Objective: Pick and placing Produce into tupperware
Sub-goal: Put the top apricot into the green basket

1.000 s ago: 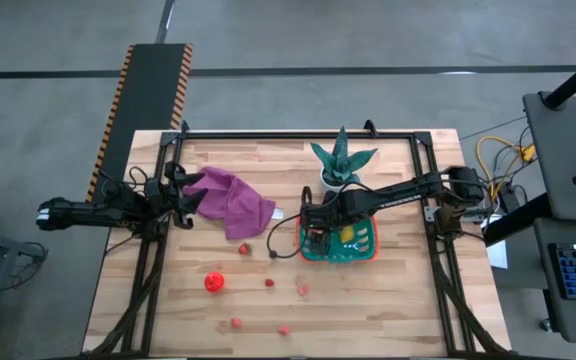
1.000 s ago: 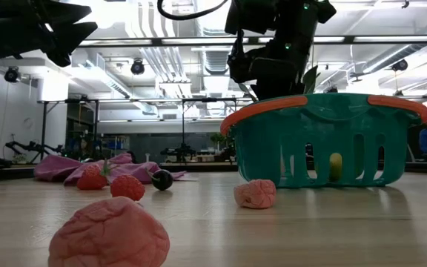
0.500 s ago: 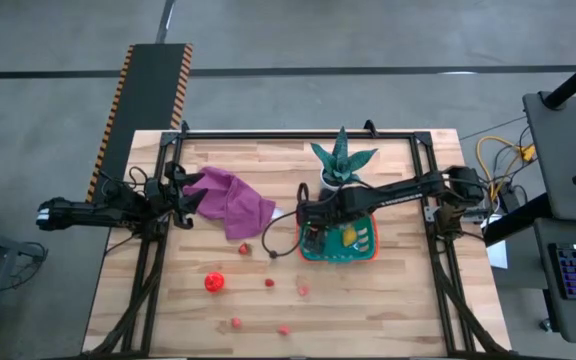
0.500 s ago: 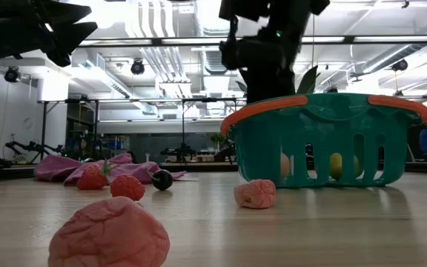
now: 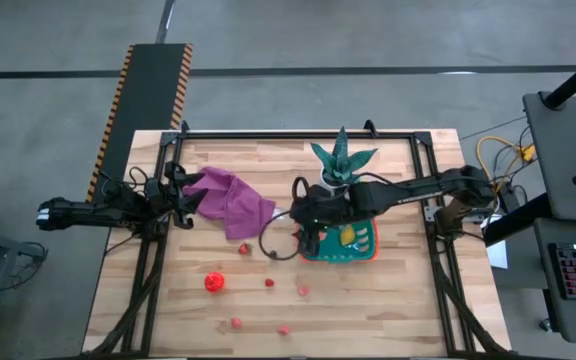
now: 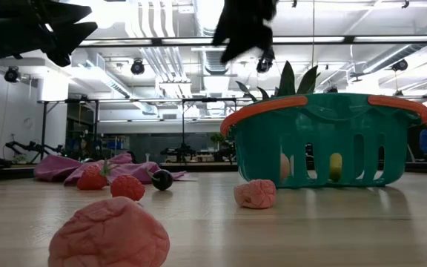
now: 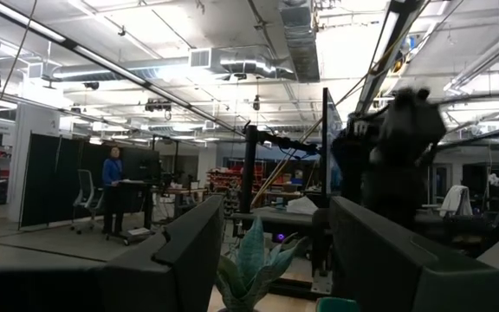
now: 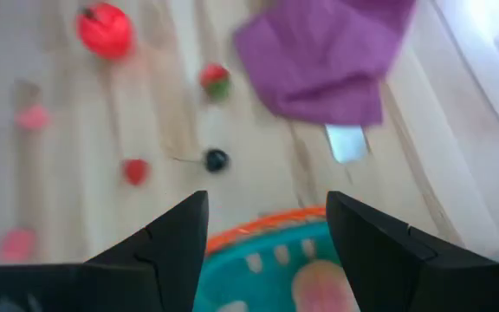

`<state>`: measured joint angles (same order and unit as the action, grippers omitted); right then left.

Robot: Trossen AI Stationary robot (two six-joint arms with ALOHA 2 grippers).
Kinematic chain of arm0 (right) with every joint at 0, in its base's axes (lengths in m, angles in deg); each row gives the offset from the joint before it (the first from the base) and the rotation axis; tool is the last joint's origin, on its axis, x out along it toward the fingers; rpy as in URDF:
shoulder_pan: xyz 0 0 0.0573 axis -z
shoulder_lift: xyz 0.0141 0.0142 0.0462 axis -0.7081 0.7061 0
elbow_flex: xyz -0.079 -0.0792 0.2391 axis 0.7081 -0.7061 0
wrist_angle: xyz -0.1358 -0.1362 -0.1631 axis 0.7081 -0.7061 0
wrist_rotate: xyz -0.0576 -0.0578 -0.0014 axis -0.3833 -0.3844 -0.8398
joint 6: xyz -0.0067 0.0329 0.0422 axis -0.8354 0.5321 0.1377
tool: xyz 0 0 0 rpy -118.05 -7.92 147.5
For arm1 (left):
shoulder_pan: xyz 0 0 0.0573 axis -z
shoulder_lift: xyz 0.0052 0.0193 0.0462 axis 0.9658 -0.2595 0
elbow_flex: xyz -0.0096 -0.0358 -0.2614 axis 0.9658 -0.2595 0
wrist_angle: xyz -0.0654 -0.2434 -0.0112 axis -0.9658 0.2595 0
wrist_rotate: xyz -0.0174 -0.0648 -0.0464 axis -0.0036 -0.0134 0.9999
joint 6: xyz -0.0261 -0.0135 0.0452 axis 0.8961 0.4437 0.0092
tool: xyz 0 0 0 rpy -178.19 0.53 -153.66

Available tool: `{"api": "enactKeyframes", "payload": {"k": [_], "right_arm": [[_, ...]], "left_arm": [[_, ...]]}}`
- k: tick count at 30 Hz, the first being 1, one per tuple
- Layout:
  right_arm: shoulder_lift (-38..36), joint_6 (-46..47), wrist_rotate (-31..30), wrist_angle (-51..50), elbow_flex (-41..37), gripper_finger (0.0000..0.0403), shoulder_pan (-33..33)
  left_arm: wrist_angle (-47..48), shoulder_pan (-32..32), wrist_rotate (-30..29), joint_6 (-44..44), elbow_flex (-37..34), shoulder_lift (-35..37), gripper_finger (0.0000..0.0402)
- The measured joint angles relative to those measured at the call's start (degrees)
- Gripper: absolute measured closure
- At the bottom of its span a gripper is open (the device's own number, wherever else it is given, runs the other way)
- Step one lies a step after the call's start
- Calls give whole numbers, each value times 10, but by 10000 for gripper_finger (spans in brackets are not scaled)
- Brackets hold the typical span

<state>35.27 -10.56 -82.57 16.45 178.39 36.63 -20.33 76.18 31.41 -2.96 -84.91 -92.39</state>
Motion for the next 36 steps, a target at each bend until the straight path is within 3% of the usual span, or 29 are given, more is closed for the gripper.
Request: {"api": "enactKeyframes", "payload": {"k": [12, 20, 25, 31, 36], "right_arm": [[-10, 5, 2, 13, 57, 177, -117], [-8, 114, -3, 76, 29, 173, -190], [-7, 184, -51, 78, -3, 136, -216], [-7, 230, -64, 101, -53, 75, -224], [-6, 250, -65, 160, -96, 62, -226]], "left_arm": [[3, 0, 0, 0, 0, 0, 203], [3, 0, 0, 0, 0, 0, 203], [3, 0, 0, 0, 0, 0, 203], [2, 0, 0, 0, 0, 0, 203], [2, 0, 0, 0, 0, 0, 203]]}}
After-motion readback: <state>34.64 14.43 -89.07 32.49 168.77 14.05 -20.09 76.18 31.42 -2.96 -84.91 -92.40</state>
